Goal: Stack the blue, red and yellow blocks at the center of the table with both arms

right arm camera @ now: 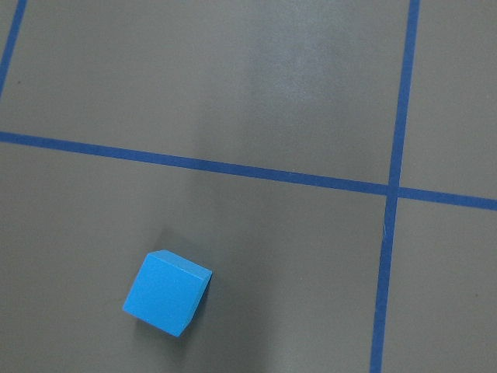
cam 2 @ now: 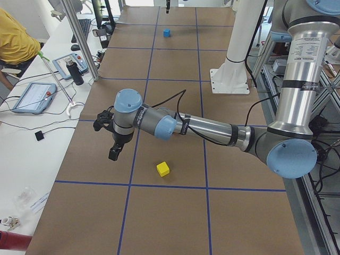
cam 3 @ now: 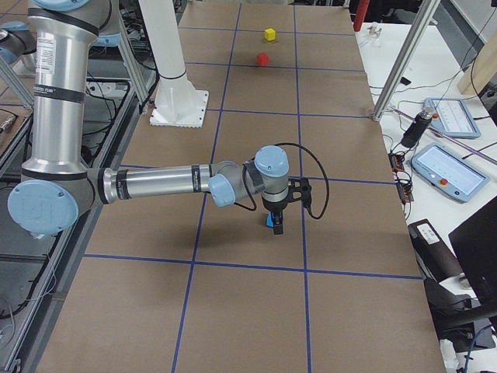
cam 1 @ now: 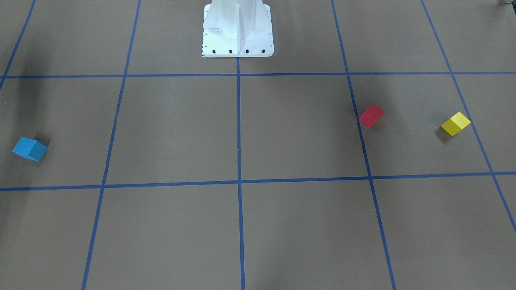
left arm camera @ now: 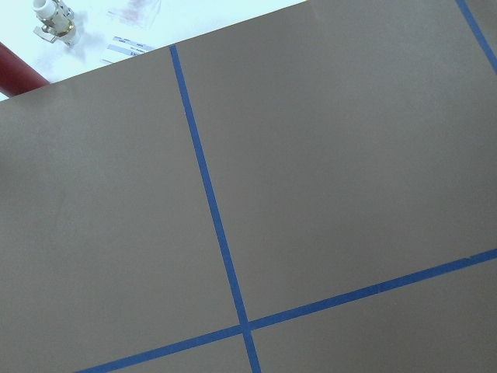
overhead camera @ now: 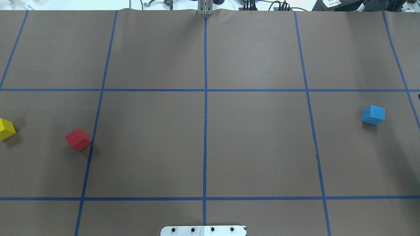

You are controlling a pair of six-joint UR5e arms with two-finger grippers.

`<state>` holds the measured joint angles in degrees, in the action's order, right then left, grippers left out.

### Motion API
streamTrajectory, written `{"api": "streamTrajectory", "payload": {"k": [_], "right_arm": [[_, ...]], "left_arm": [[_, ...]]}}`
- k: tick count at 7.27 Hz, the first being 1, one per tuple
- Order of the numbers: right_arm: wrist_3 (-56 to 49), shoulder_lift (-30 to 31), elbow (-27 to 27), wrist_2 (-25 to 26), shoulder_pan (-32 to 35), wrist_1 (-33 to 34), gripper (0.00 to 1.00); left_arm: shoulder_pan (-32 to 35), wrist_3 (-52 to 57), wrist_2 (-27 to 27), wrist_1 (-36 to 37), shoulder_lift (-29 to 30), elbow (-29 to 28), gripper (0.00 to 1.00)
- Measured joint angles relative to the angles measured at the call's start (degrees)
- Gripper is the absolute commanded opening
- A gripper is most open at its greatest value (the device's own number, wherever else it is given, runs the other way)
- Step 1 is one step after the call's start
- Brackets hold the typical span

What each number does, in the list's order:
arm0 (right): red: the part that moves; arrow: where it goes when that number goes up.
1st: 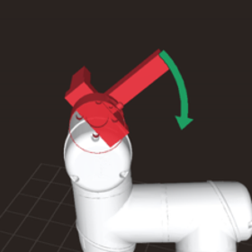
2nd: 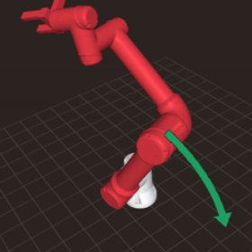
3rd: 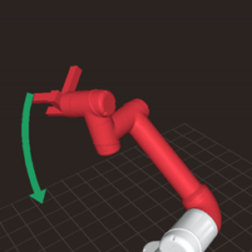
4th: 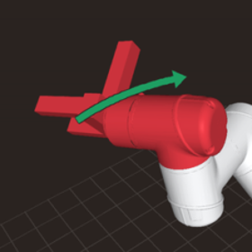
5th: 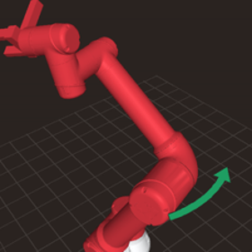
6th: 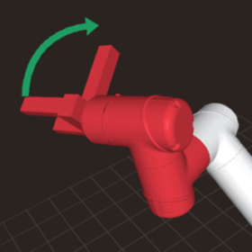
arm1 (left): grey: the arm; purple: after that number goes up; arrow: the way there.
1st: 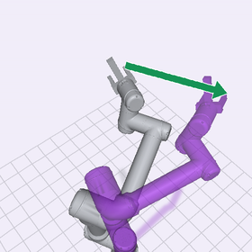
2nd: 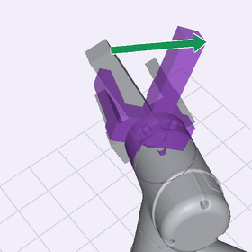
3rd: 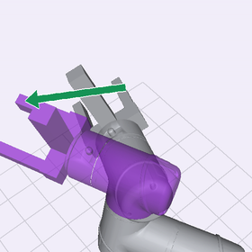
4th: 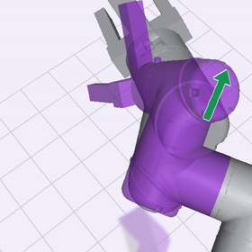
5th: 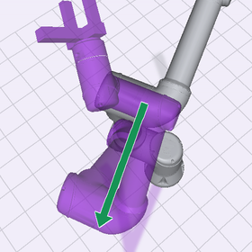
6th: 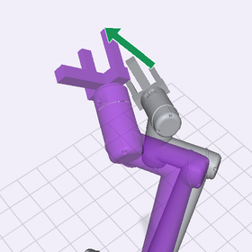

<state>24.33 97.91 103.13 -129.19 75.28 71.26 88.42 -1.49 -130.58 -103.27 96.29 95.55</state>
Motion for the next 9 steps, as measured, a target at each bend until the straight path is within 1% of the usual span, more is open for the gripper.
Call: {"api": "streamTrajectory", "payload": {"k": [2, 3, 4, 5, 6, 8, 9], "right_arm": [[18.39, 2.41, 0.38, 9.45, -9.62, -10.84, 0.98], [24.55, 2.88, 0.38, 14.49, -14.51, -13.55, 0.99], [28.29, 2.85, 0.36, 18.94, -18.46, -14.53, 0.99], [29.88, 2.41, 0.09, 21.18, -20.72, -14.84, 0.98], [30.47, 1.17, -0.96, 22.1, -21.85, -14.9, 0.98], [30.71, -1.97, -4.27, 23.13, -22.53, -14.97, 0.98], [30.68, -2.52, -5.6, 23.95, -22.59, -15.03, 0.95]], "left_arm": [[0.0, 0.05, 0.0, -0.08, 0.06, 0.1, 1.0], [0.0, 0.07, 0.02, -0.11, 0.08, 0.16, 1.0], [-0.03, 0.07, 0.0, -0.15, 0.06, 0.26, 1.0], [-0.04, 0.1, -0.02, -0.16, 0.02, 0.33, 1.0], [-0.03, 0.16, -0.02, -0.17, -0.05, 0.38, 1.0], [-0.01, 0.15, -0.03, -0.53, -0.26, 0.48, 1.0], [-0.01, -0.04, -0.03, -1.4, -0.46, 0.5, 1.0]]}}
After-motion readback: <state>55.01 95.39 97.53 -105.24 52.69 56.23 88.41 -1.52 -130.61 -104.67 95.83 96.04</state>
